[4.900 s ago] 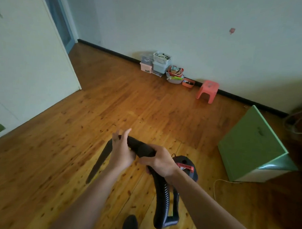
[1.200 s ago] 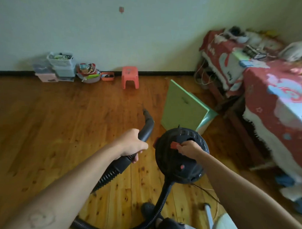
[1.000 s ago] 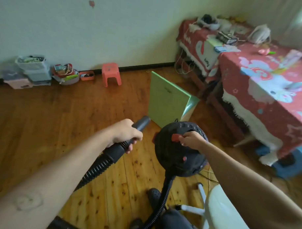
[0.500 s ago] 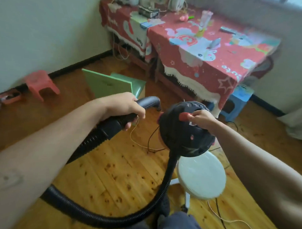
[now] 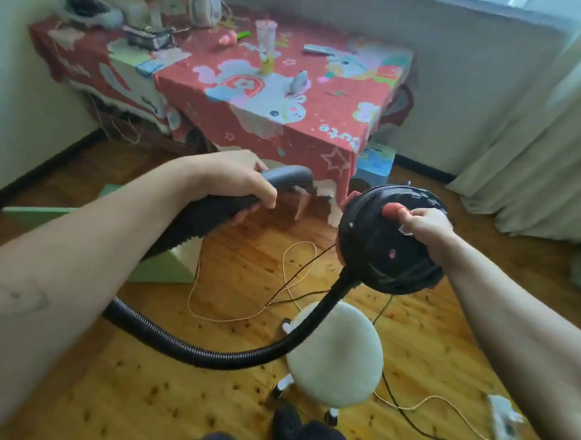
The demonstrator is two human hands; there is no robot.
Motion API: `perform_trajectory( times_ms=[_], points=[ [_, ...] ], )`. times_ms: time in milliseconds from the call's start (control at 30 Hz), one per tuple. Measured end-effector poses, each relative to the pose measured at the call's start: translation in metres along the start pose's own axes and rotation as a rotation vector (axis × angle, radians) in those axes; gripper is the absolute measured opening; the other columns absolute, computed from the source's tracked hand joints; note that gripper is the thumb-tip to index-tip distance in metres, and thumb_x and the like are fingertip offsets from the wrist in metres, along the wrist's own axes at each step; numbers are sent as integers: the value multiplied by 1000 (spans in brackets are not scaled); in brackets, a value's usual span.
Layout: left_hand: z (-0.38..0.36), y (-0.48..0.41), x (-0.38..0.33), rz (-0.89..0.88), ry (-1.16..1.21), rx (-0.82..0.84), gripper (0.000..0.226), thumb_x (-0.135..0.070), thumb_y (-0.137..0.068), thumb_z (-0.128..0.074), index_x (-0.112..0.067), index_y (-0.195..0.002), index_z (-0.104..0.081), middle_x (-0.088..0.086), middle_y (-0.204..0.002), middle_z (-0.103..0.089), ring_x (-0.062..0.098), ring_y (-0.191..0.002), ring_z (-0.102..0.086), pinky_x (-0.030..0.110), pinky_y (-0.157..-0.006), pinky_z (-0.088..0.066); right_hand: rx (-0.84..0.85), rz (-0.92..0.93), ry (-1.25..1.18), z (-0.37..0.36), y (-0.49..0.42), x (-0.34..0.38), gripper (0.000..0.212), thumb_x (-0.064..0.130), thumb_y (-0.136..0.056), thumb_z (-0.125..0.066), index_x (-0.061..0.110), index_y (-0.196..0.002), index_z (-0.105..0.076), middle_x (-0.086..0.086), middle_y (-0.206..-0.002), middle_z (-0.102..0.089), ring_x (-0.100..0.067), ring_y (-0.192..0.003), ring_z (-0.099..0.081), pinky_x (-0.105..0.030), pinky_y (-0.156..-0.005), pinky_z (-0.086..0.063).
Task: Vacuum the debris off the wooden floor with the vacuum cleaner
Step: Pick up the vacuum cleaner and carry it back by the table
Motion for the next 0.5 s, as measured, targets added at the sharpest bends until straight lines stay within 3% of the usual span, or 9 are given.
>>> perform_trajectory(
  times_ms=[100, 233, 333, 500],
  points=[
    [2, -41, -26, -40, -58, 64, 17, -22, -74, -73, -10, -79, -62, 9, -60, -64, 27, -47, -61, 34, -54, -54, -108, -95, -123, 38, -14, -14, 44, 52, -82, -70, 9, -89, -73, -11, -92, -71, -28, -82, -66, -43, -81, -57],
    [-4, -102, -54, -89, -167, 177, 20, -23, -76, -73, -7, -87, -66, 9, -64, -68, 25, -49, -64, 35, -59, -56, -274, -222, -254, 80, -26, -38, 52, 58, -58, -82, 9, -74, -74, -7, -74, -68, -28, -70, -65, -38, -71, -59],
    [-8, -149, -66, -133, -182, 225, 19, -18, -78, -71, -3, -88, -65, 11, -64, -67, 27, -47, -63, 28, -51, -54, -414, -278, -274, 97, -32, -55, 47, 59, -62, -78, 13, -57, -67, -3, -63, -65, -27, -70, -62, -35, -71, -53],
    [-8, -231, -83, -229, -135, 373, 16, -17, -77, -72, -5, -84, -63, 10, -62, -65, 27, -46, -60, 34, -57, -55, -564, -452, -315, 101, -35, -84, 54, 66, -57, -75, 13, -64, -71, -7, -81, -73, -35, -89, -66, -47, -90, -53]
  ],
)
Point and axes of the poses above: each hand's wrist, its own y-axis away from the middle knuckle, its own z-axis out of the back of the hand, x = y × z, the point moved 9 cm from there along -y, towards the middle knuckle
